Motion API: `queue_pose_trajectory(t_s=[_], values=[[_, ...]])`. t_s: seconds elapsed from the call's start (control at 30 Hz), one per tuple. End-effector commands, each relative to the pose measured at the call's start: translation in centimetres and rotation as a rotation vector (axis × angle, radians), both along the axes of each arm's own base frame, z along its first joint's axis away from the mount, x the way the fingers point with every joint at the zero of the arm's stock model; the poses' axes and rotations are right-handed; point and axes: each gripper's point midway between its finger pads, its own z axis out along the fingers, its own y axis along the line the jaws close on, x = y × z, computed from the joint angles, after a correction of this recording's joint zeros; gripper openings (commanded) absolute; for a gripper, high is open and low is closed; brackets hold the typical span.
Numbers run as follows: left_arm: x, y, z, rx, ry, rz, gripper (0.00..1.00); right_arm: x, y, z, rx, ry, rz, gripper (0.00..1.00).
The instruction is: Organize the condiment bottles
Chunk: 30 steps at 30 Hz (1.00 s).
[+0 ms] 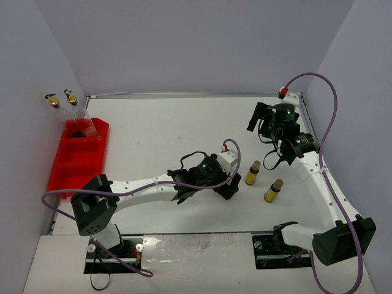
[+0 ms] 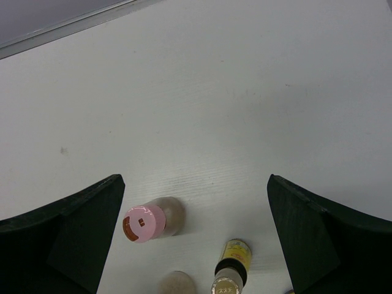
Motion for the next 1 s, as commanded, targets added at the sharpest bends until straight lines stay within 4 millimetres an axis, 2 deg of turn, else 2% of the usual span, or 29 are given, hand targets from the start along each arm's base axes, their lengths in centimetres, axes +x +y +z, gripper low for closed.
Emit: queue_pose_trajectory(t_s=[0.0, 0.13, 0.4, 0.5, 0.57, 0.67, 0.7, 0.77, 0.87, 0.97], values=[[0.6, -2.8, 4.0, -0.097, -0.088, 0.001, 0.84, 0.4, -0.6, 3.6, 0.006, -0.104, -0.024, 1.0], [0.7, -3.1, 2.9, -0.073, -0.1, 0.01, 0.84, 0.2, -0.6, 3.8, 0.01, -0.11, -0.02, 1.0], [2.3, -4.0, 0.2, -0.013, -0.118, 0.052, 0.82, -0.1, -0.6, 4.2, 0.012, -0.119, -0.014, 1.0], [2.6, -4.3, 0.0, -0.003, -0.117, 0.061, 0.75, -0.2, -0.7, 4.2, 0.01, -0.118, -0.016, 1.0], [2.8, -4.1, -0.4, 0.017, -0.118, 0.079, 0.56, -0.2, -0.6, 4.2, 0.01, -0.119, -0.016, 1.0], [2.9, -3.6, -0.2, 0.032, -0.131, 0.11, 0.07, -0.2, -0.7, 4.2, 0.01, -0.119, -0.015, 1.0], [3.0, -3.3, 0.0, 0.036, -0.136, 0.123, 0.0, -0.2, -0.6, 4.2, 0.009, -0.119, -0.015, 1.0], [3.1, -2.8, 0.7, 0.049, -0.161, 0.147, 0.0, -0.2, -0.8, 4.2, 0.008, -0.12, -0.02, 1.0], [3.3, -1.3, 3.3, 0.06, -0.233, 0.226, 0.0, -0.2, -0.7, 4.0, 0.007, -0.114, -0.02, 1.0], [3.8, 1.7, 7.1, 0.067, -0.273, 0.339, 0.0, -0.1, -0.7, 4.2, 0.009, -0.117, -0.017, 1.0]])
